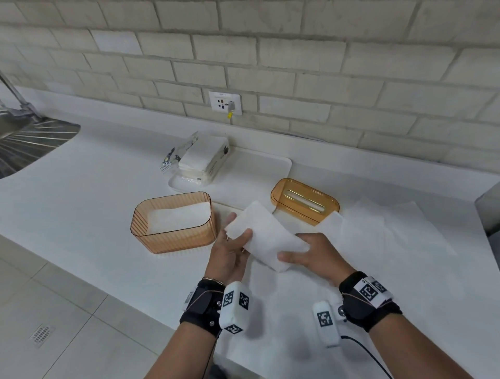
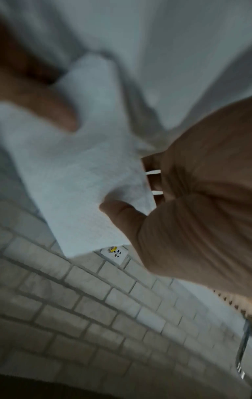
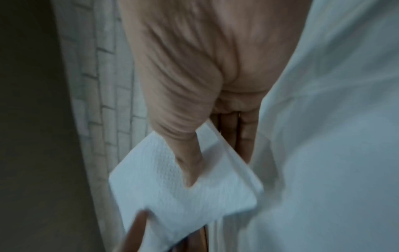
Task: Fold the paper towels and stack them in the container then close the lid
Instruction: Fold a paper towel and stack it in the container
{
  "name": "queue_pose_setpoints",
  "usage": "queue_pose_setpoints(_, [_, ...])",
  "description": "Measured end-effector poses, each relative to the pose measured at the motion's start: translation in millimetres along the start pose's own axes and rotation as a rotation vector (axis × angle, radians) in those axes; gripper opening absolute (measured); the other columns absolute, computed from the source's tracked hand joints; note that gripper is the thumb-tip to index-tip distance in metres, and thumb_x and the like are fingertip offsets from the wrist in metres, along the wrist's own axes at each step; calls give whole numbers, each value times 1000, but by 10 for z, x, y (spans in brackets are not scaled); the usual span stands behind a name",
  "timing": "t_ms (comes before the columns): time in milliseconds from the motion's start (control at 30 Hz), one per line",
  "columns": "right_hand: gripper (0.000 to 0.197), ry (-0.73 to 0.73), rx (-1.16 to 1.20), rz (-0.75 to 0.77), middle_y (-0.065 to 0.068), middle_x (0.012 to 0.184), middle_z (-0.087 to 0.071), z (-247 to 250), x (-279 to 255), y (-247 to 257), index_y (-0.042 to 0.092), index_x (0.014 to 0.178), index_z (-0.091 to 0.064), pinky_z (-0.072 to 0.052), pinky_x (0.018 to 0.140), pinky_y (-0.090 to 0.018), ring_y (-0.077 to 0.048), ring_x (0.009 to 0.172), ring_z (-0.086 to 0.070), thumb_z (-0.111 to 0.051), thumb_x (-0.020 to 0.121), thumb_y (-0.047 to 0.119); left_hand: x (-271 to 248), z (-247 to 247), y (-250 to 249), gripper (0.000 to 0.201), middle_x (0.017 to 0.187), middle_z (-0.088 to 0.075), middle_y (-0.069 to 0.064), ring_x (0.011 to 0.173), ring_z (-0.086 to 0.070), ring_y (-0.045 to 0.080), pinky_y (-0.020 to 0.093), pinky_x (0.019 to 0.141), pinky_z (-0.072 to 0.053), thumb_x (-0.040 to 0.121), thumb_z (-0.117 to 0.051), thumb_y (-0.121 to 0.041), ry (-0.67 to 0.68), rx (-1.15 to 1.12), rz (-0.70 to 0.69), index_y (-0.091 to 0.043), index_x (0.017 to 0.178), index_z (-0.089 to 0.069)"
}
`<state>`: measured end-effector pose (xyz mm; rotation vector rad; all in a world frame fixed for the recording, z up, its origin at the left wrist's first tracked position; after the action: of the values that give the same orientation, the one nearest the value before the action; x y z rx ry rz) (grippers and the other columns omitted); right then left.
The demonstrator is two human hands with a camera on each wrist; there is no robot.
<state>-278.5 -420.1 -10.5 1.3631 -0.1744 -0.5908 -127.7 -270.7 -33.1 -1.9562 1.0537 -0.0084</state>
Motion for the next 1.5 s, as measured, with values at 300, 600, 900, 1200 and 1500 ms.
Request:
queue_pose_setpoints(300, [29,-120,141,-29,3,98,-82,-19,69,-251,19,103,-77,-62,84,-33,-16,96,-78,-92,78,18,-100,146,28,50,103,-81,1,96,-75,22,40,85,-64,70,-89,5,-72,708,-198,-30,105,-80])
queue_pose_setpoints(600, [44,-190,127,10,3,95,-81,-40,112,-285,23,97,-79,-64,81,-34,-18,93,-76,-101,60,13,-116,106,52,30,76,-78,-2,66,-67,9,25,64,-55,66,-92,5,-136,767,-203,-14,84,-77])
queue_pose_setpoints(900, [42,-168,122,65,6,102,-79,-22,128,-253,26,98,-81,-58,75,-21,-11,96,-73,-100,64,12,-147,103,-24,28,83,-79,0,73,-68,11,26,69,-57,68,-90,5,-135,719,-246,-17,81,-80])
queue_pose_setpoints(1200, [24,-136,90,109,0,90,-81,-87,207,-112,21,89,-84,-60,82,-28,-21,88,-76,-96,71,9,-145,5,-78,26,88,-81,1,80,-74,13,31,77,-61,72,-88,5,-118,741,-253,-19,83,-83])
queue_pose_setpoints(1500, [31,-181,19,-19,3,89,-81,-8,217,-213,19,89,-80,-61,82,-37,-19,89,-77,-100,65,24,-80,91,-4,41,87,-79,2,76,-73,13,28,69,-60,69,-79,10,-190,842,-221,-18,98,-74])
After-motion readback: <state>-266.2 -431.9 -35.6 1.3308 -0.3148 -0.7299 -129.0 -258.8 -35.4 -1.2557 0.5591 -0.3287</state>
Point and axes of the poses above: each hand's wrist, its own x-axis towards the middle knuckle, its own z-axis out of the back of the hand, y = z × x, the point moved 6 cm from there along x, towards the middle knuckle
